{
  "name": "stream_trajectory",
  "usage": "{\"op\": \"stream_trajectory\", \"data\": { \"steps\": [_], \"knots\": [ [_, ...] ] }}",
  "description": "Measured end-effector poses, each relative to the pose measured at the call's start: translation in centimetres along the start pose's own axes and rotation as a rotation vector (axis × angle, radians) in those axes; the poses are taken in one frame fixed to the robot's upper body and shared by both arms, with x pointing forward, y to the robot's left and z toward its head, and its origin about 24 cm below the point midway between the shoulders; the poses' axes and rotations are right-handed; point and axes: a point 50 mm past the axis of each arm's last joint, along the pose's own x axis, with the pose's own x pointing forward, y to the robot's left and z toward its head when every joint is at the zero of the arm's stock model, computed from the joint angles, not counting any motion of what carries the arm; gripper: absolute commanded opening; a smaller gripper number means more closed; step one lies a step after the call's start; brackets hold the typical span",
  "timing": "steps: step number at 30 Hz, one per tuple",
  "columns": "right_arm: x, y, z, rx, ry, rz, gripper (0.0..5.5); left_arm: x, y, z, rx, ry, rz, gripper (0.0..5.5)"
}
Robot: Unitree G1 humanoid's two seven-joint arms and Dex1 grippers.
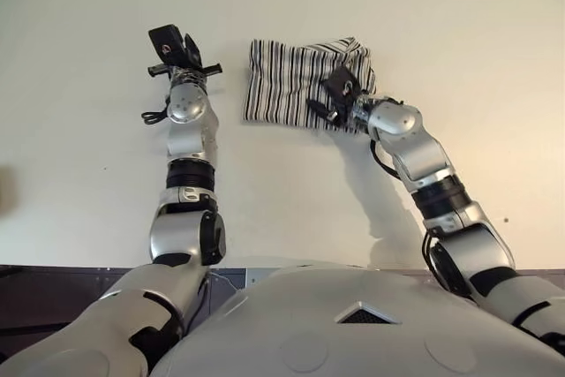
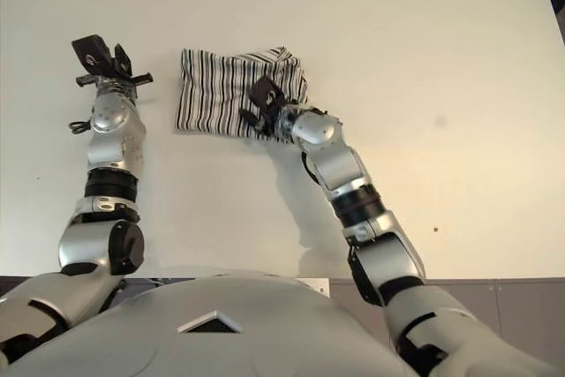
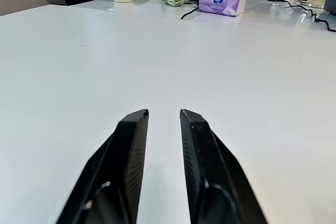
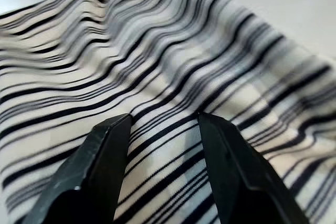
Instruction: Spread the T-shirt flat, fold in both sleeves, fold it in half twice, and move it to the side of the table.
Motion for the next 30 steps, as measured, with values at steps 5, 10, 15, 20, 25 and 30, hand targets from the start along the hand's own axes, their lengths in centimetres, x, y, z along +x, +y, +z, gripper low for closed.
{"op": "stream_trajectory", "data": {
  "steps": [5,10,15,20,25,30],
  "knots": [
    [-0.3,-5.1,-0.1,0.31,0.03,-0.227,2.31,0.0,0.6,0.2,-0.007,0.004,0.025,1.1],
    [-5.6,-14.8,-2.6,0.663,-0.043,-0.831,2.31,0.1,0.8,0.6,-0.014,-0.014,0.031,1.1],
    [-14.3,-20.6,-7.6,0.867,-0.038,-1.282,2.31,-0.9,0.5,-0.6,-0.021,0.011,0.032,1.1],
    [-14.0,-20.5,-7.7,0.873,-0.066,-1.3,2.31,-1.1,-1.0,-0.5,-0.026,0.003,-0.008,1.1],
    [-15.3,-20.6,-9.0,0.862,-0.084,-1.329,2.31,-0.4,-5.1,1.0,-0.06,-0.038,-0.075,1.1],
    [-18.1,-21.0,-9.7,0.747,-0.078,-1.451,2.31,-1.2,-8.1,-0.3,-0.075,-0.01,-0.101,1.1]
  ]
}}
